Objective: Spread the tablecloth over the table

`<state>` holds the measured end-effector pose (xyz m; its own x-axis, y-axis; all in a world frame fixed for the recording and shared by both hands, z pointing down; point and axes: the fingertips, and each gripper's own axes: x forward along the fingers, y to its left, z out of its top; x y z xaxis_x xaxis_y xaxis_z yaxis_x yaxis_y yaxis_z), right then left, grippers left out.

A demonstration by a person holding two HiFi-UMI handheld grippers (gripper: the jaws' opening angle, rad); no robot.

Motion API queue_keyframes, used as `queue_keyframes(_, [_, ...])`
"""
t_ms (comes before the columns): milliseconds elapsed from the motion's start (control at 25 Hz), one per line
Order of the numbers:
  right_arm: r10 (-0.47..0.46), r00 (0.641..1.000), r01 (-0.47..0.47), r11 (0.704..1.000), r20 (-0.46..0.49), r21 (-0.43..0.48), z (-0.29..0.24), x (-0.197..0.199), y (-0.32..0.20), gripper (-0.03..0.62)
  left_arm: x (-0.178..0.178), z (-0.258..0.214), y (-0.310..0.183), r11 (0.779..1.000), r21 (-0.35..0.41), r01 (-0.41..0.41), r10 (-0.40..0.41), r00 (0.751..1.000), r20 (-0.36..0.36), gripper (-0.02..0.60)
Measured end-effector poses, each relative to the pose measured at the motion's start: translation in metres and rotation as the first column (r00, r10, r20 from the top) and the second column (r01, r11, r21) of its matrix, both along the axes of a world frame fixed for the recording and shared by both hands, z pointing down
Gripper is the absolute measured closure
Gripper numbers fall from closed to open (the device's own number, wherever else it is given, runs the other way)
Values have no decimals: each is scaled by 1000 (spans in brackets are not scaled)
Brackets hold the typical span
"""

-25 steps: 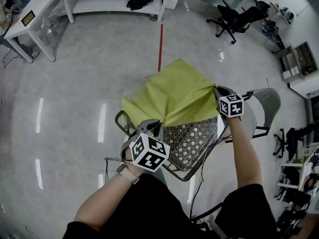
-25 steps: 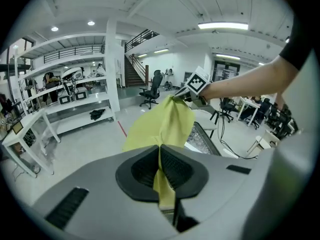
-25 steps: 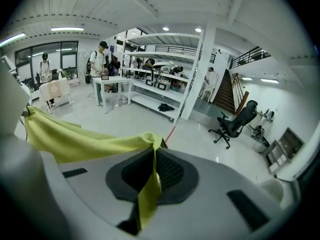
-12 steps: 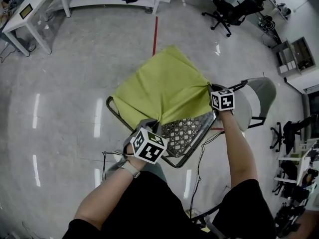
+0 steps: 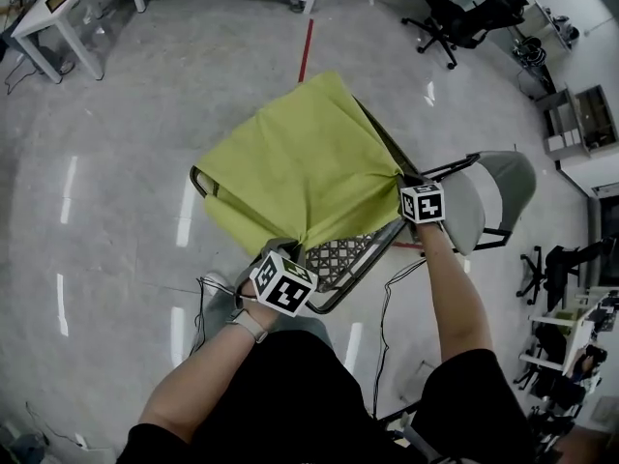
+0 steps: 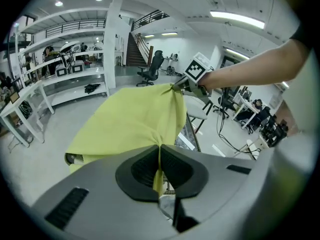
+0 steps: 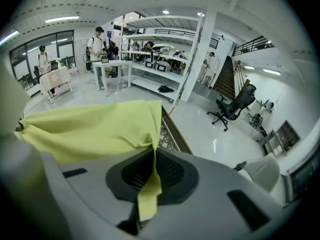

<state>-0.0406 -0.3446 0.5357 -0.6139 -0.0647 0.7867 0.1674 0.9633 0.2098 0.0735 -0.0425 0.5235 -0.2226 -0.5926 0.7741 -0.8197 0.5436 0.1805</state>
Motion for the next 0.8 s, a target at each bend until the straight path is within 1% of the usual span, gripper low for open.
queue_keyframes(120, [-2, 1000, 2, 1000, -15, 14, 10, 13, -8, 577, 17, 12, -9, 1000, 7, 3, -2, 999, -46, 565])
queue_keyframes(240, [-4, 999, 5, 1000, -32, 23, 20, 29, -18, 577, 34, 23, -19, 999, 30, 22, -19, 995, -101, 565])
queue_keyframes(320, [-8, 999, 10, 1000, -46, 30, 27, 39, -24, 577, 43, 30, -24, 999, 31, 25, -21, 993, -118, 565])
queue_keyframes(560, [4, 997, -1, 999, -72, 39, 41, 61, -36, 576, 63, 44, -36, 1000, 5, -20, 21, 992, -122, 565])
queue_keyframes(800, [31, 994, -26, 998, -103, 58, 54, 81, -54, 577, 91, 57, -57, 998, 10, -68, 68, 979, -191, 565])
